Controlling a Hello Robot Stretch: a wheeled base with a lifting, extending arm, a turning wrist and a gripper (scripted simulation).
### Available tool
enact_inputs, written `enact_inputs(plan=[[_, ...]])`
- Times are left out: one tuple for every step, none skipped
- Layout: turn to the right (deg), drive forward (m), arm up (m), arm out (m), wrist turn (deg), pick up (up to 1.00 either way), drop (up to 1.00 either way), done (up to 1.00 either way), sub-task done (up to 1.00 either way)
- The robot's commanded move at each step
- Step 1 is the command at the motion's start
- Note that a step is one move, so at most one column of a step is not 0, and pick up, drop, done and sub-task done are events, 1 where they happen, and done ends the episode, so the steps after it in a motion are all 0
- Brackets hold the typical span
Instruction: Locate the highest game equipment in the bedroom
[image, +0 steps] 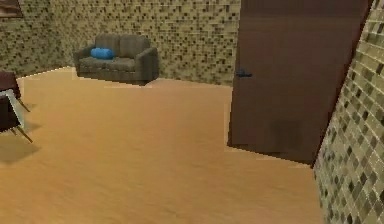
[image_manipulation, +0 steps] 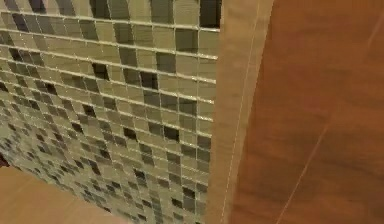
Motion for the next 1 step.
enact_inputs(plan=[[0.0, 0.25, 0.00, 0.00, 0.0, 0.00, 0.00, 0.00, 0.00]])
